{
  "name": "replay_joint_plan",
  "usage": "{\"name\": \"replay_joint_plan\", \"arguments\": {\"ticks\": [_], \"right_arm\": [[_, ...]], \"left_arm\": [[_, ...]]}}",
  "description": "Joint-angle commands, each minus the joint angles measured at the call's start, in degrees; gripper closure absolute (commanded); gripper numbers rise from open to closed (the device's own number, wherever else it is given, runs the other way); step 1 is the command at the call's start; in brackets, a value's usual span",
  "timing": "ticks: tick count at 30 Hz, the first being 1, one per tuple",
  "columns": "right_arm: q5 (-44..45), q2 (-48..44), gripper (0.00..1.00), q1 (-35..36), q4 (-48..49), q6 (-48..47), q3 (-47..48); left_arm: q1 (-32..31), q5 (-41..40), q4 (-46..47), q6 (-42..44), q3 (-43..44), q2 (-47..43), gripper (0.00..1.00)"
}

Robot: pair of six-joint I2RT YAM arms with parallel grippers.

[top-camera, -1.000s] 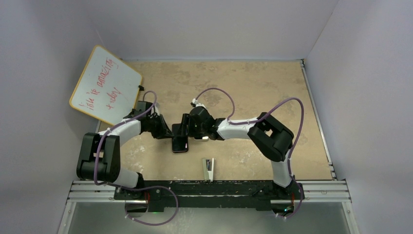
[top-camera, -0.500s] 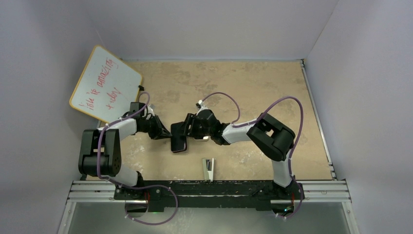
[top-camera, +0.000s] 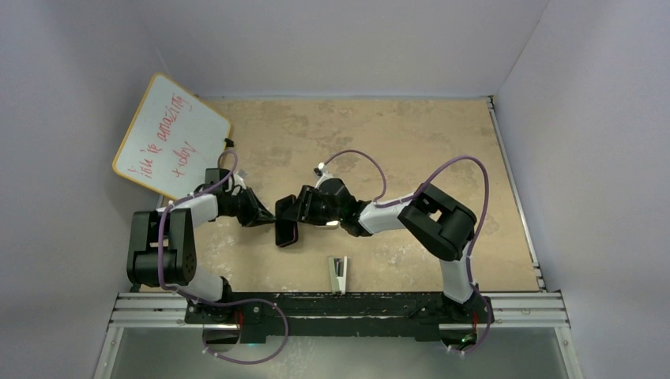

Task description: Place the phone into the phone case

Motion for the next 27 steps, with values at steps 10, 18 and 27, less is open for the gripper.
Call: {"name": "replay_joint_plan", "arguments": {"ticks": [10, 18, 27], "right_arm": [[-3.52, -4.59, 1.0, -3.62, -0.95, -2.35, 0.17], [-16.8, -15.97, 1.0, -11.85, 3.72, -5.48, -6.72], [-28.18, -29.74, 1.0, -13.99, 11.94, -1.23, -11.45]], "left_arm": [[-0.57, 4.57, -0.91, 1.76, -0.26, -5.19, 0.72], [-0.71, 12.34, 0.78, 3.75, 4.18, -17.97, 0.26], [-1.22, 27.18, 23.0, -11.57, 0.82, -27.93, 0.21]]}}
